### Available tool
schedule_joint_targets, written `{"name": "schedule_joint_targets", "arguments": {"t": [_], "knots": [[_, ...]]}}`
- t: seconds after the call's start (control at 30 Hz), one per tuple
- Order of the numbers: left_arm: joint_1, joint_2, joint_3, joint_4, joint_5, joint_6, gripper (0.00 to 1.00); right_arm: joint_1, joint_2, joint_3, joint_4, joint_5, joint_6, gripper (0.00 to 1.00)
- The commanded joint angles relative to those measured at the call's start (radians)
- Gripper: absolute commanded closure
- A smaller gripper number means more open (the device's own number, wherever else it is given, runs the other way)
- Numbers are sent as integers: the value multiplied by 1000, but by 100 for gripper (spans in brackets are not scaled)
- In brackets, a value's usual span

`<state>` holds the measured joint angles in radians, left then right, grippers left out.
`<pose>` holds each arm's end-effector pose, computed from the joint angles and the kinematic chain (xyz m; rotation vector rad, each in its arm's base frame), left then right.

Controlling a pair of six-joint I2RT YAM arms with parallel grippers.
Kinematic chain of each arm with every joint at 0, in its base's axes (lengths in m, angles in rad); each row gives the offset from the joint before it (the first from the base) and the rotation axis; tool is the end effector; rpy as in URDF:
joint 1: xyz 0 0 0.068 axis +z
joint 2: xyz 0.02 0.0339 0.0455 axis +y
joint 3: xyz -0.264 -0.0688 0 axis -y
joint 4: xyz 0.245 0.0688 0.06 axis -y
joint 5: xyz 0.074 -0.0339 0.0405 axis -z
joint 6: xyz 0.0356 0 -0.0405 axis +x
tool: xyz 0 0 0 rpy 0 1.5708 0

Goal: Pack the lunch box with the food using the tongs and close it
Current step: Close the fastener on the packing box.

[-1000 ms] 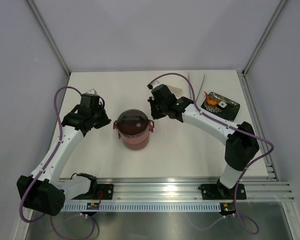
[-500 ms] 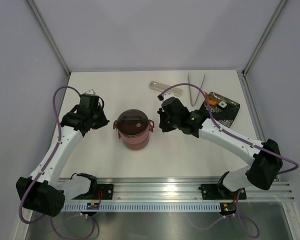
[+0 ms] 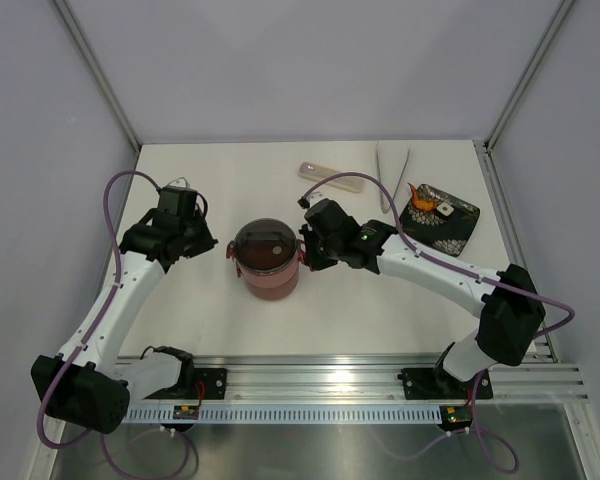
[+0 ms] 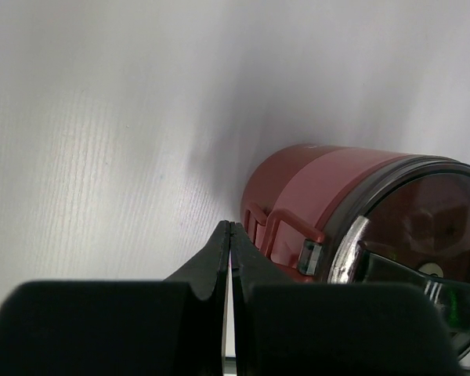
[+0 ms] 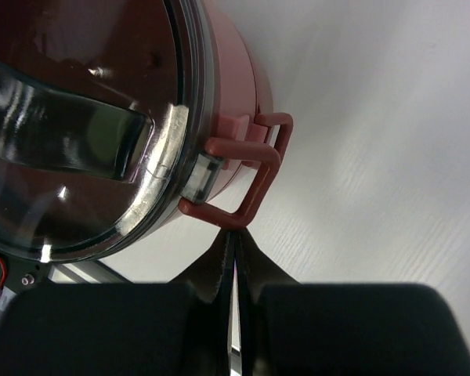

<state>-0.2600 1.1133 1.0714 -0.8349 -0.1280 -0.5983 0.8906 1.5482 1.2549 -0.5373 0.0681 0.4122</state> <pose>0.2144 -0.0523 0.3160 -0.4685 2.4057 -0.2259 0.2156 0.2626 0.2832 -0.5524 2.4026 0.5131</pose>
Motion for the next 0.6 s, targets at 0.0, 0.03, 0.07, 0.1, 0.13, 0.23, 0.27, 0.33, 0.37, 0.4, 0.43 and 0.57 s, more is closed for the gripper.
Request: {"name": "schedule_joint_targets", "arguments": {"t": [0.0,0.03,0.07,0.1,0.13,0.23,0.27,0.33,0.37,0.4,0.43,0.57], "knots": [[-2,-23,33,17,-21,17,100,5,9,54,54,59,22,96],[-4,-23,32,19,-22,17,100,5,10,54,66,65,26,96],[-2,-24,30,19,-21,17,100,5,10,49,74,71,27,96],[-2,-24,30,20,-21,17,100,5,12,51,77,79,28,96],[-2,-24,29,20,-21,17,100,5,13,52,79,87,28,96],[-2,-24,24,22,-19,17,100,5,26,58,85,102,28,96],[-2,-24,22,22,-18,17,100,5,30,61,85,104,27,96],[-4,-26,24,23,-18,17,100,4,42,66,83,99,22,96],[-2,-26,22,22,-18,18,100,4,46,69,83,98,20,96],[-2,-27,21,23,-19,18,100,4,50,67,83,90,22,96],[-4,-29,21,23,-21,17,100,5,52,67,82,90,19,96],[-2,-29,18,23,-21,18,100,4,47,61,73,88,20,96]]}}
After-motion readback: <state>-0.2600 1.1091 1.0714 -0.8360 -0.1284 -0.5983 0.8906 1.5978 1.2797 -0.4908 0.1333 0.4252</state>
